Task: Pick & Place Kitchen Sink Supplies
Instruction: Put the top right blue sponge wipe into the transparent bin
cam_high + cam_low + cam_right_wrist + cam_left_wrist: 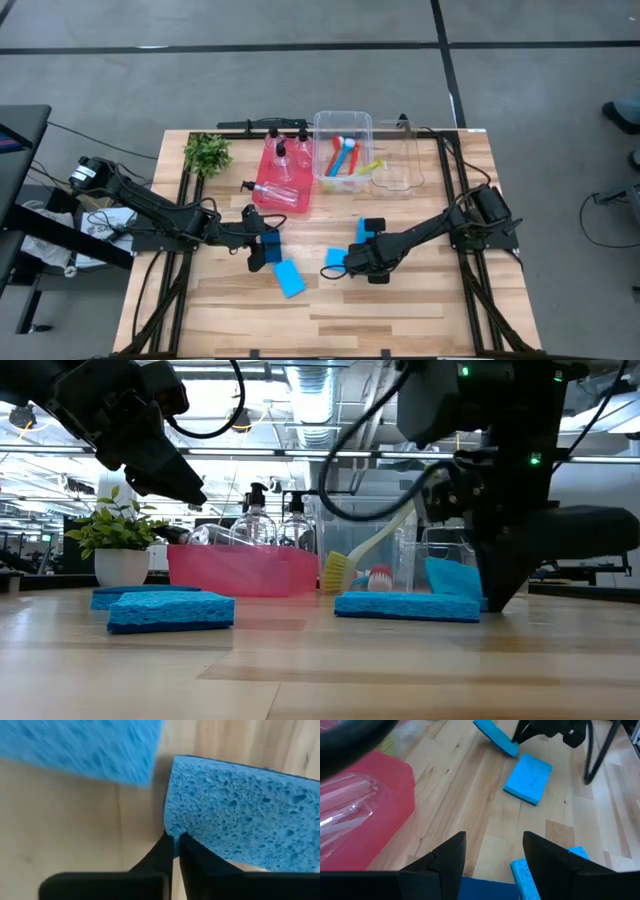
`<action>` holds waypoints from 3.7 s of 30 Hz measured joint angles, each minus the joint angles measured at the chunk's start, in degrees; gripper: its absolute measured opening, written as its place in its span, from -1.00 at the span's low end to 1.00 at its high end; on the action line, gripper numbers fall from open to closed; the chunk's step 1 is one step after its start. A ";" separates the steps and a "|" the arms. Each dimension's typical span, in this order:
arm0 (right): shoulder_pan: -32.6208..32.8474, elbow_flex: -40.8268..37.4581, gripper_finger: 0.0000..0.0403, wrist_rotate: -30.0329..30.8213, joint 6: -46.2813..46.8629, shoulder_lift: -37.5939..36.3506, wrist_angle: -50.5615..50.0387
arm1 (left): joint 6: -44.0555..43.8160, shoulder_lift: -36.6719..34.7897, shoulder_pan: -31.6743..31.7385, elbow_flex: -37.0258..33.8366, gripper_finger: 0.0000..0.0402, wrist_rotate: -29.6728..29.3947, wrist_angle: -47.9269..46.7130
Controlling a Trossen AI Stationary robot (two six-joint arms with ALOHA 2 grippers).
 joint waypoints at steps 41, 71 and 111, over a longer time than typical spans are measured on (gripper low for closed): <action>4.25 -0.11 -1.00 31.47 28.51 -56.88 -10.91 | 0.04 0.01 0.02 0.00 -0.01 -2.17 -0.04; -24.03 -13.39 -1.00 23.71 28.02 -60.88 23.69 | -1.14 0.01 0.02 0.00 -0.01 -8.61 0.10; -48.64 -13.44 -0.72 -6.55 -33.73 -45.16 2.31 | -2.51 0.01 0.02 0.00 -0.01 -12.05 0.07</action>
